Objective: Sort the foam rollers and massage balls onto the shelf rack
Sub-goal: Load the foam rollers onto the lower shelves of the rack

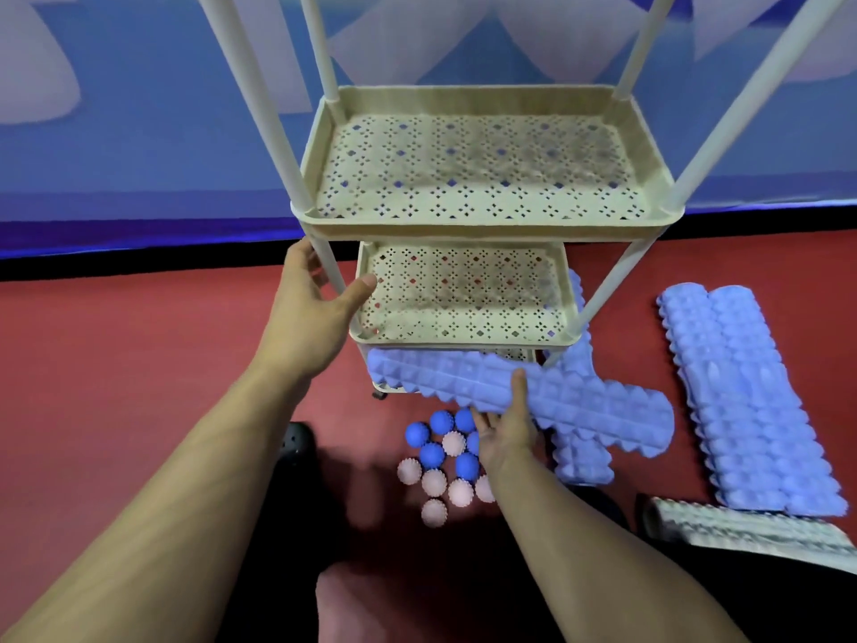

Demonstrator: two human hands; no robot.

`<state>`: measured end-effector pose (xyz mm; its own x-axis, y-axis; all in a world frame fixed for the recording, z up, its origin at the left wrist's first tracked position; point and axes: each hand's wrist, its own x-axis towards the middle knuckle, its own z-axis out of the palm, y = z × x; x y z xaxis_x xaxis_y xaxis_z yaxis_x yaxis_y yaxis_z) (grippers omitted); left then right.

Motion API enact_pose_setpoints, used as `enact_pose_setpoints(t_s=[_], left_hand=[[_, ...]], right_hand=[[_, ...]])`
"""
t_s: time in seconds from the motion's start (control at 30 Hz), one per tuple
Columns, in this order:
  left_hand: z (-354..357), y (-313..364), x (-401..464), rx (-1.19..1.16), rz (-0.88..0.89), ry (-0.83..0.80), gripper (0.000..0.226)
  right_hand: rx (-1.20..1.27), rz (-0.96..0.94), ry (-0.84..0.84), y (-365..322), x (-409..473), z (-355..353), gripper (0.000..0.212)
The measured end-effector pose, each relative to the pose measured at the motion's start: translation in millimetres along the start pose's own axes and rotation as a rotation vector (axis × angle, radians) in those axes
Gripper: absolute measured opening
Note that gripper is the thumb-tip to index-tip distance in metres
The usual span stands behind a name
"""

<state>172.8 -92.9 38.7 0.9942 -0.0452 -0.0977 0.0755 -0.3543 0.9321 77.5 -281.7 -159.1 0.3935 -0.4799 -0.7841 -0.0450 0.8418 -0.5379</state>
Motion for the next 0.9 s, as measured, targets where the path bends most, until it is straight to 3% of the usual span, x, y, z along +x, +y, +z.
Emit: enact_pose_setpoints(t_s=[0.17,0.4,0.6,0.73,0.9], left_hand=[[-3,-3,6,0.0,-0.033,0.035,0.05],[-7,3,5,0.206,0.049,0.029,0.029],[-17,-5,5,0.352,0.122,0.048,0.012],[-19,-6,7,0.372,0.135,0.053,0.013],[-20,-7,9,0.395,0.147,0.048,0.01]], right_hand=[[0.059,0.014,0.116,10,18,9,0.044],[-0.042,0.008,0.052,21,28,6,0.046],[-0.23,0.042,0.008,33,48,3,0.053],[-0.338,0.221,-0.078,34,58,-11,0.065],[-0.579,0.191,-0.061,21,62,-38,0.048]])
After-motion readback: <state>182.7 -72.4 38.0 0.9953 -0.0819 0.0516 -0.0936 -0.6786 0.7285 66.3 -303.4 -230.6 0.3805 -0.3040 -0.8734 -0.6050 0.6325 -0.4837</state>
